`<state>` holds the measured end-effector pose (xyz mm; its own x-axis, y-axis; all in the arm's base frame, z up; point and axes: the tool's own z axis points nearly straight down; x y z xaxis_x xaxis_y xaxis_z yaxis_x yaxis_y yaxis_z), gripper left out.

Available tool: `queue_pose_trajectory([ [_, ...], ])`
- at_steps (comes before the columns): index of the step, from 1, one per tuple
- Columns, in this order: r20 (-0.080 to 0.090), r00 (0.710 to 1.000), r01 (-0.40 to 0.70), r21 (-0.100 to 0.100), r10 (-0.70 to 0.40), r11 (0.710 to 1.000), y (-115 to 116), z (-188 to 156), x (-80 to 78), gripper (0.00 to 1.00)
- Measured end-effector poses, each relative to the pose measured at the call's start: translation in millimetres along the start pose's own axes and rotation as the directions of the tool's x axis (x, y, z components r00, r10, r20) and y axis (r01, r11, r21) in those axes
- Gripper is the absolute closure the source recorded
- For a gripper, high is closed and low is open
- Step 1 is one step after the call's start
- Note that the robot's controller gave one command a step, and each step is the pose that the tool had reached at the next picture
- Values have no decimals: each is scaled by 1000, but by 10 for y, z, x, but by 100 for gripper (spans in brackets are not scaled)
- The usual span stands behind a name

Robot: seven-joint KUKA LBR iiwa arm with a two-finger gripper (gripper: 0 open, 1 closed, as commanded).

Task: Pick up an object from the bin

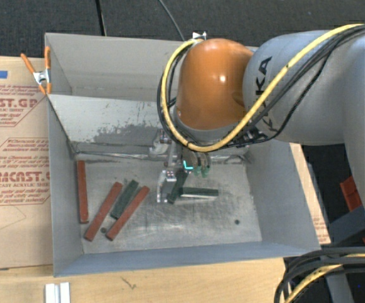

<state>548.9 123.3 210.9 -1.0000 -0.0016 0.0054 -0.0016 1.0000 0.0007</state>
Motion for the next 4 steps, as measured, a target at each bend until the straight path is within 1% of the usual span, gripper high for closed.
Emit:
queue_pose_trajectory([
  [1, 7, 1000, -1, -1, 1, 1000, -5, -34, -17, 0],
  [2, 13, 1000, 8, -2, -8, 1000, 58, 505, 16, 0],
  [3, 29, 997, 68, -4, -68, 998, -2, 1316, -9, 100],
  [4, 29, 997, 68, -4, -68, 998, -2, 1316, -9, 100],
])
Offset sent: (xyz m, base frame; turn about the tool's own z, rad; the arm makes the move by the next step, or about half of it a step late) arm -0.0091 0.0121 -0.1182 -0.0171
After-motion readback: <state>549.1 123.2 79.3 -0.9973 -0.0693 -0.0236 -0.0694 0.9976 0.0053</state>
